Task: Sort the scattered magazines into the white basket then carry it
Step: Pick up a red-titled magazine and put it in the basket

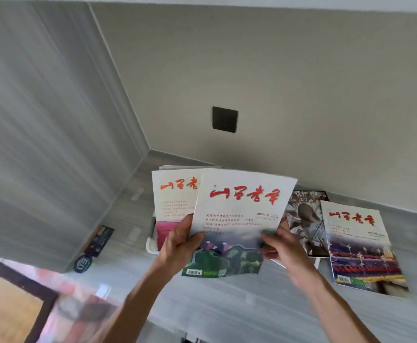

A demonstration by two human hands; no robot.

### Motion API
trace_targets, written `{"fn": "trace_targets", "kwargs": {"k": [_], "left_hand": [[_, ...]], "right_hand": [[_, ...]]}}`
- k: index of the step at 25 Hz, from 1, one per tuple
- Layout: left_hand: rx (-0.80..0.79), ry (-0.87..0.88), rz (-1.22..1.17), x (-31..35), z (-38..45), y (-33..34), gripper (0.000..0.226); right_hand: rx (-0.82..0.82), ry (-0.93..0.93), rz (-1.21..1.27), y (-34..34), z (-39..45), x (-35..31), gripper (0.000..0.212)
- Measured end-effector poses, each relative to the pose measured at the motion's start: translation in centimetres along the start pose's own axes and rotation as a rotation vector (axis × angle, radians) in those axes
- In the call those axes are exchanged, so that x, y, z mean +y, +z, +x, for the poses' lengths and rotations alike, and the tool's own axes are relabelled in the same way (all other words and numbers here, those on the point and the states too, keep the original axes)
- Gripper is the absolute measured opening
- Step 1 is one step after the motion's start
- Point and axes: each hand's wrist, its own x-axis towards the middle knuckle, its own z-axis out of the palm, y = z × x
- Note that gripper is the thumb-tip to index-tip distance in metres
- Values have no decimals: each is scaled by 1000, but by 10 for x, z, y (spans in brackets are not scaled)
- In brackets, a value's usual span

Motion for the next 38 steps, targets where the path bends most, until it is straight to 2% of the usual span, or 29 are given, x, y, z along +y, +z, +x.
{"fn": "trace_targets", "kwargs": {"k": [3,6,8,10,13,15,17,19,22,26,27,30,33,38], "left_hand": [[243,-27,-34,4,25,-55,41],[450,-81,238,-5,54,-102,29],[470,-183,459,-25,61,-122,25],[431,-258,560,-54,58,-129,22],[388,-316,554,-81,56,-129,20],[439,-358,524,-90,59,-128,24],[529,-317,551,-93,56,-119,38],[566,-148,545,-88,50,-100,50],[488,26,456,-73,48,-55,59],[188,65,554,-63,47,43,53],[122,57,560,-63,44,68,52],[-48,20,564,-68,37,125,55],[-95,-58,572,-80,30,170,59],[-42,-147,599,-97,18,198,50]], "right_hand": [[25,-127,-17,55,25,-32,16],[44,-246,-169,108,46,-43,21],[133,-261,-284,135,55,-33,20],[206,-177,-340,151,63,-13,20],[228,-96,-353,155,74,9,20],[227,-39,-277,149,78,14,21],[232,-23,-243,133,77,22,26],[246,10,-203,109,67,35,28],[323,104,-216,60,42,70,25],[454,331,-164,-38,11,108,27],[490,356,-200,-64,6,115,27],[576,334,-526,-124,1,125,32],[574,242,-751,-163,12,132,37],[519,182,-1078,-179,42,145,67]]}}
